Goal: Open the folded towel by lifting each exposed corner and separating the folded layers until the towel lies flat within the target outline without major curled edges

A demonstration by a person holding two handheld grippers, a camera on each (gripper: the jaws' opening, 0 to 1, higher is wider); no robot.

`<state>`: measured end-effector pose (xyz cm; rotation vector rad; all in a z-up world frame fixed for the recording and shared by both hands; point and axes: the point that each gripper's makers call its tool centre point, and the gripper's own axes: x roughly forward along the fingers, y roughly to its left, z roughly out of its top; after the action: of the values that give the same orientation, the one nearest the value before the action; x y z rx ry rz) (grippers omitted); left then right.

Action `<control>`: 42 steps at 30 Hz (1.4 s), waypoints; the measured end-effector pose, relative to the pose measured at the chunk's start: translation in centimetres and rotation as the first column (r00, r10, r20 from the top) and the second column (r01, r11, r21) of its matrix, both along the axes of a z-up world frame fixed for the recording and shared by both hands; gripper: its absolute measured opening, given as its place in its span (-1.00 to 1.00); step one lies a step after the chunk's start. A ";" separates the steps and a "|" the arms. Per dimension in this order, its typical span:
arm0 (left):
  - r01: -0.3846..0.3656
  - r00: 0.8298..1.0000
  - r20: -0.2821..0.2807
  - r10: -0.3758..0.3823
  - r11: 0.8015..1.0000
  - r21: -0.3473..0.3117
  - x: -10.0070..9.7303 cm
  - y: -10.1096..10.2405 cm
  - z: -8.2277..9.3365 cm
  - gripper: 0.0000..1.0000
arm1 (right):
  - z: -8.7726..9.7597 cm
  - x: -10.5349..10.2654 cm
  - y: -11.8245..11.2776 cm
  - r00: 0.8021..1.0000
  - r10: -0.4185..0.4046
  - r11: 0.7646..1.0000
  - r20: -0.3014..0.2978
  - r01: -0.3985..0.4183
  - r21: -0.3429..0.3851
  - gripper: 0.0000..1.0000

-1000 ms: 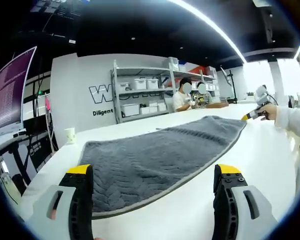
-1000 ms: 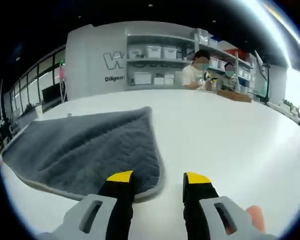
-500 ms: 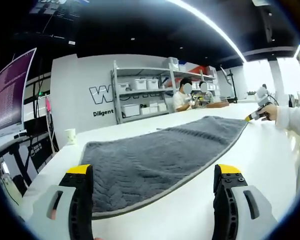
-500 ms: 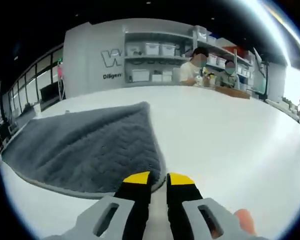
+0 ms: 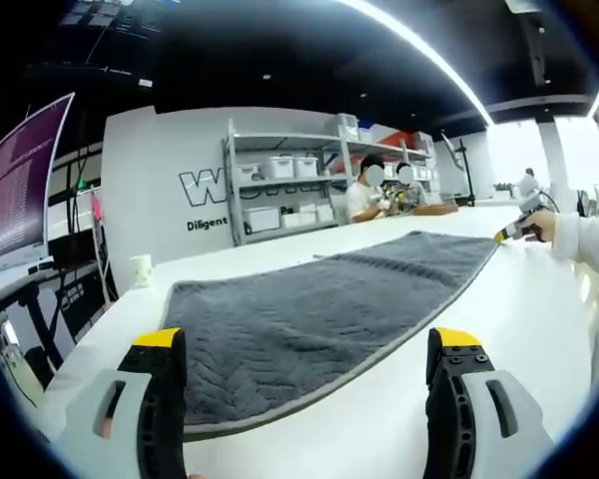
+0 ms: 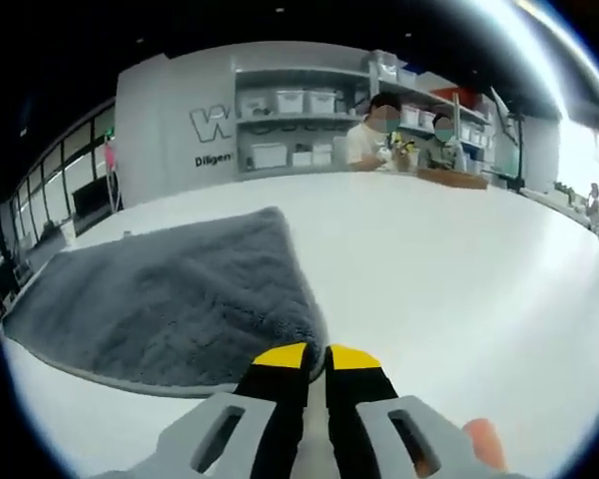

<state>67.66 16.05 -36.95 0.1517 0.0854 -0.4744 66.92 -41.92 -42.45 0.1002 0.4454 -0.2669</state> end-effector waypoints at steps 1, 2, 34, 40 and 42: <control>0.000 1.000 0.001 0.000 1.000 -0.001 0.0 0.0 0.0 0.99 | 0.0 0.0 -0.1 1.000 -0.001 1.000 -0.001 0.001 -0.004 -1.00; 0.001 1.000 0.003 -0.001 1.000 0.000 0.0 0.0 0.0 0.99 | 0.0 -0.1 -0.1 1.000 0.000 1.000 -0.003 0.000 -0.012 -1.00; -0.004 1.000 -0.004 0.004 1.000 -0.002 0.0 0.2 0.0 0.99 | 6.3 -4.8 2.8 0.990 0.053 0.993 0.129 -0.038 -0.113 -0.15; -0.018 1.000 -0.008 0.018 0.999 -0.031 0.1 0.7 0.1 0.99 | 8.6 -5.8 6.4 0.981 0.123 0.988 0.151 -0.107 -0.112 0.18; -0.024 1.000 -0.013 0.023 0.999 -0.040 0.2 0.8 0.0 0.99 | 9.2 -6.3 7.6 0.976 0.148 0.986 0.160 -0.132 -0.107 0.28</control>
<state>67.83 16.85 -36.90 0.1086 0.0902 -0.4533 60.64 -34.34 -33.29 -0.0031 0.2707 -0.1396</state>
